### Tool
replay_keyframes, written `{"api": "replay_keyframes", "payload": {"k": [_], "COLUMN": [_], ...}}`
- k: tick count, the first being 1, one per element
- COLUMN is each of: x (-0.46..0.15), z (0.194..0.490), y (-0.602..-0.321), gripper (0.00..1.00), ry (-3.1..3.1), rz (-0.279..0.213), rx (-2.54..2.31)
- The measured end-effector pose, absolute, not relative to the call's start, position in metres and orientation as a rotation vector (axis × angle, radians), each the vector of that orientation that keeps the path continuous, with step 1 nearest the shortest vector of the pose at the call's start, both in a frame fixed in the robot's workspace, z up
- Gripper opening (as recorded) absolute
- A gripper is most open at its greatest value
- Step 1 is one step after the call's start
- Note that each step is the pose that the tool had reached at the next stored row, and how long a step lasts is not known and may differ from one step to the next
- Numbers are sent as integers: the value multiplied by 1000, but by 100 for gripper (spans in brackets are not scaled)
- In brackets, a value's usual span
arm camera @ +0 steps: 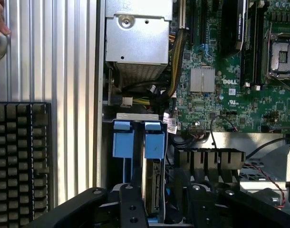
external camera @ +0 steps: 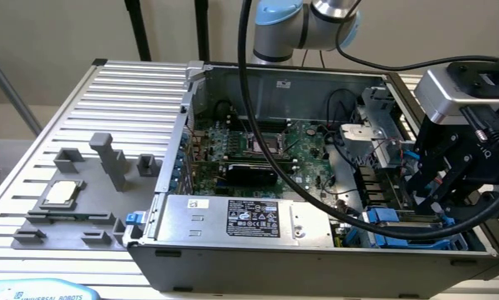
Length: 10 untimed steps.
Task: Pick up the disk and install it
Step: 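Insert the first disk wire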
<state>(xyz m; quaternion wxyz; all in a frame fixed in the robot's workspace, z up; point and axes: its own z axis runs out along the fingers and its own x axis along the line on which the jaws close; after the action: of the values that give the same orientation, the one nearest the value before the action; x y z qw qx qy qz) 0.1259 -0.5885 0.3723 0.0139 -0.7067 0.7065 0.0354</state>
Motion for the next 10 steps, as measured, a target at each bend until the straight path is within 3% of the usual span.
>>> {"api": "replay_keyframes", "payload": {"k": [10], "x": [134], "z": [379], "y": [-588], "gripper": [40], "ry": [2201], "rz": [112], "rx": [-2201]}}
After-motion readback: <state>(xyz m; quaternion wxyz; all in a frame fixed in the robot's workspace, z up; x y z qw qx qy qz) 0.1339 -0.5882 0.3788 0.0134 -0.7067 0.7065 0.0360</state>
